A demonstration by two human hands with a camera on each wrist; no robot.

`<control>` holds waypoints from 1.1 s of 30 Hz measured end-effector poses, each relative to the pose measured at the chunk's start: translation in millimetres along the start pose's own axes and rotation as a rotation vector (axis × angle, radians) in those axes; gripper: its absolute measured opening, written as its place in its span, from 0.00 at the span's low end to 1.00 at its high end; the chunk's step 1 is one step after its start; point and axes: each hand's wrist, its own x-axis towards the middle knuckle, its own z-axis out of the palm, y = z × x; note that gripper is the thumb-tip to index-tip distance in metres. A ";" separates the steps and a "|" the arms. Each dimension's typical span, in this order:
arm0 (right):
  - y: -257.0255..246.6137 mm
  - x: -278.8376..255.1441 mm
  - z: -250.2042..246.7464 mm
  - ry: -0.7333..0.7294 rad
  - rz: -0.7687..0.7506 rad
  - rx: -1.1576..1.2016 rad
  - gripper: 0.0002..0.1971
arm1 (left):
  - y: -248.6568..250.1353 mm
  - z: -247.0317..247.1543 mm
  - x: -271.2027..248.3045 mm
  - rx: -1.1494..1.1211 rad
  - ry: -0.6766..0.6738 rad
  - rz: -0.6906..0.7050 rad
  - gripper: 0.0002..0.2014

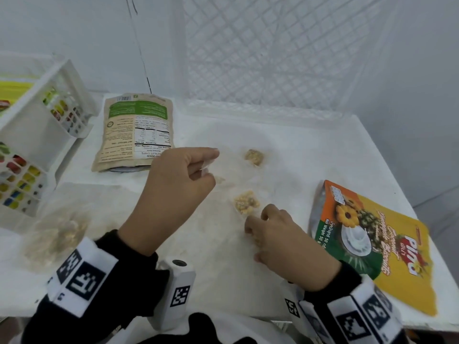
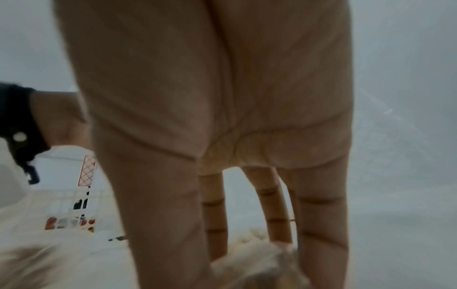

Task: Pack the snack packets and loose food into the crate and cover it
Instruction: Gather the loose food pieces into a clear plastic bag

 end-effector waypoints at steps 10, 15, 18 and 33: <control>-1.5 -6.8 -62.6 0.581 -0.077 0.481 0.11 | -0.4 -5.0 -3.6 0.045 0.020 0.025 0.23; -26.1 -5.4 -79.5 0.822 -0.296 0.695 0.05 | -0.7 -3.8 -4.5 0.098 0.033 0.041 0.24; -35.1 6.9 -70.6 0.833 -0.310 0.526 0.07 | -0.1 -2.4 -5.8 0.123 0.044 0.060 0.24; -29.1 34.9 -58.3 0.511 -0.305 0.044 0.14 | -1.9 3.0 -9.2 0.160 0.041 0.105 0.25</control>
